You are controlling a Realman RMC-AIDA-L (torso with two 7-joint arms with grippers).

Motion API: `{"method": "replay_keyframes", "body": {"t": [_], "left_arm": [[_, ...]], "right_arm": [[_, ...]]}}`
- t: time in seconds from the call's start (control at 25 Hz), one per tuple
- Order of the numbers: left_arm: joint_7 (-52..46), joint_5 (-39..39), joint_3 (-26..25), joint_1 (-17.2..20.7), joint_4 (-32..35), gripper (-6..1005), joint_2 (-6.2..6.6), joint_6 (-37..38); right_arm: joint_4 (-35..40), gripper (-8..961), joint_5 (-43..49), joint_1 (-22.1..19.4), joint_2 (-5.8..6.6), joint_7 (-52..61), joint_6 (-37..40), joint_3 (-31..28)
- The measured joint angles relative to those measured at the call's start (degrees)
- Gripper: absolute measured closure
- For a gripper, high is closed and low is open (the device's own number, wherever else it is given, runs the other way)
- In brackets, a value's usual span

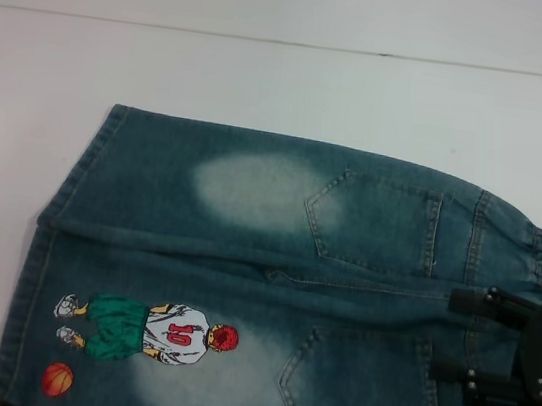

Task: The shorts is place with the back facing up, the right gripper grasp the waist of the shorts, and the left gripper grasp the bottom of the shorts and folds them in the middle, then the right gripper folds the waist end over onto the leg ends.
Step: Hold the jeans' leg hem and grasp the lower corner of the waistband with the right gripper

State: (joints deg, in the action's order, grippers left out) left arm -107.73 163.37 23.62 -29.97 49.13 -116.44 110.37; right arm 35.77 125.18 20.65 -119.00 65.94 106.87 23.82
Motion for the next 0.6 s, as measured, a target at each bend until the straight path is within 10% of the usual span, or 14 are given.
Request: {"method": "replay_keyframes", "body": {"t": [0.6], "left_arm": [[-0.2,-0.2,-0.2,-0.1,-0.3,328,0.13,0.4]], "right_arm": [[0.0,59,-0.1,0.0,0.0,-0.3,0.0,0.0]]}}
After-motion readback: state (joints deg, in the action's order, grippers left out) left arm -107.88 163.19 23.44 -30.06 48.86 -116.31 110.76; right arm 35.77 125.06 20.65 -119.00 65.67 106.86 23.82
